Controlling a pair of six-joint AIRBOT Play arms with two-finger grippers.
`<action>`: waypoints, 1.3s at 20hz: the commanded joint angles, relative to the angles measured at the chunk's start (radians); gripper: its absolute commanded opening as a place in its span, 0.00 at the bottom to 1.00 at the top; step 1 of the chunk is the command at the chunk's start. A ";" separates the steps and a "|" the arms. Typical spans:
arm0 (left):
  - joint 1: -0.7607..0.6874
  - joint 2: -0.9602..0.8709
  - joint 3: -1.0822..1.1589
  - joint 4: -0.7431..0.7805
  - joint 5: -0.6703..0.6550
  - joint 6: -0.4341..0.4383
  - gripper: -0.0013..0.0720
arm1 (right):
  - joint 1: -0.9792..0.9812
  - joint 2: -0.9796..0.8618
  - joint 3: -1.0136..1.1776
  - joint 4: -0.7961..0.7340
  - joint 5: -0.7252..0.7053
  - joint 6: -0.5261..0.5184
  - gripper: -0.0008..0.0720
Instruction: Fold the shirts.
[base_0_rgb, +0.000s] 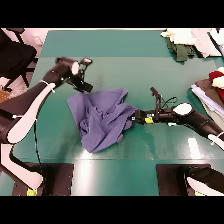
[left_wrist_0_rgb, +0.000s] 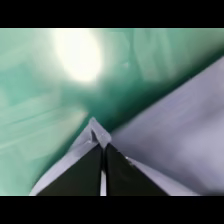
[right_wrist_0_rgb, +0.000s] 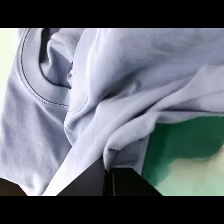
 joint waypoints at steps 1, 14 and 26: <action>0.058 0.001 0.166 0.030 -0.216 0.001 0.04 | -0.087 0.036 0.001 -0.001 0.000 0.000 0.04; 0.225 0.571 0.221 0.015 -0.158 -0.019 0.04 | -0.704 0.547 0.314 -0.010 0.154 0.008 0.04; 0.225 1.012 0.292 -0.021 0.006 -0.037 0.04 | -0.962 0.608 0.999 -0.188 0.431 0.192 0.04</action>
